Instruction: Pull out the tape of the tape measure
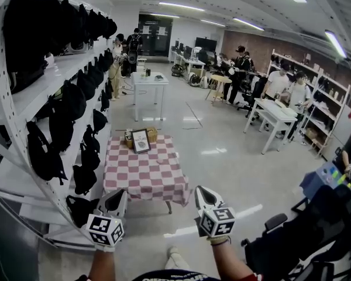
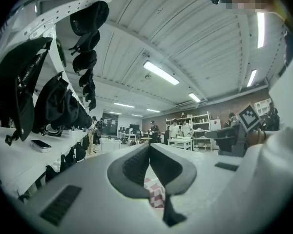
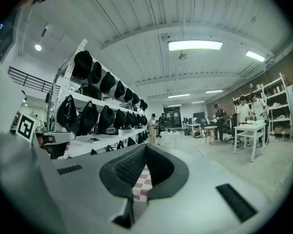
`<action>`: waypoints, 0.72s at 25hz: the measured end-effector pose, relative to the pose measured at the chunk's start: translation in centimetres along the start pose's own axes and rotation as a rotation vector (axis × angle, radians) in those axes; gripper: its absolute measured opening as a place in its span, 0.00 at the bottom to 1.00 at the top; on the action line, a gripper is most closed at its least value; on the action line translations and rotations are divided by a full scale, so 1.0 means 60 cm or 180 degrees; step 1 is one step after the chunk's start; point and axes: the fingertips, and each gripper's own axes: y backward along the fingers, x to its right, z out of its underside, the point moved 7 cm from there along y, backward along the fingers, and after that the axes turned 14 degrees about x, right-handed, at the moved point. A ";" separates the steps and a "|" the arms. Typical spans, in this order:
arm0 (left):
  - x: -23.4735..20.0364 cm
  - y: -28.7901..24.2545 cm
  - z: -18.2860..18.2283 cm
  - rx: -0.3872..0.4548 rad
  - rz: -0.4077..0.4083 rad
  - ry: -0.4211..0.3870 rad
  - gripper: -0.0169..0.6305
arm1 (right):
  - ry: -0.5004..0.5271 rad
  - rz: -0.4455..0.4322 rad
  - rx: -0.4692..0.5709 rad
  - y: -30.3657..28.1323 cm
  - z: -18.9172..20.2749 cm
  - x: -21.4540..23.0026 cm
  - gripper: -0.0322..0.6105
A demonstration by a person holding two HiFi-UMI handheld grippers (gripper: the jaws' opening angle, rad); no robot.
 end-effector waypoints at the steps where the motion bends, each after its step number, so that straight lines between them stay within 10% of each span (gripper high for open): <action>1: -0.001 0.001 0.000 -0.0001 -0.0006 -0.0001 0.04 | 0.0010 -0.0004 0.0001 -0.001 0.000 -0.001 0.05; 18: -0.005 -0.020 0.025 -0.0037 -0.0045 0.0080 0.04 | -0.0020 -0.0018 -0.0090 -0.020 0.013 0.027 0.05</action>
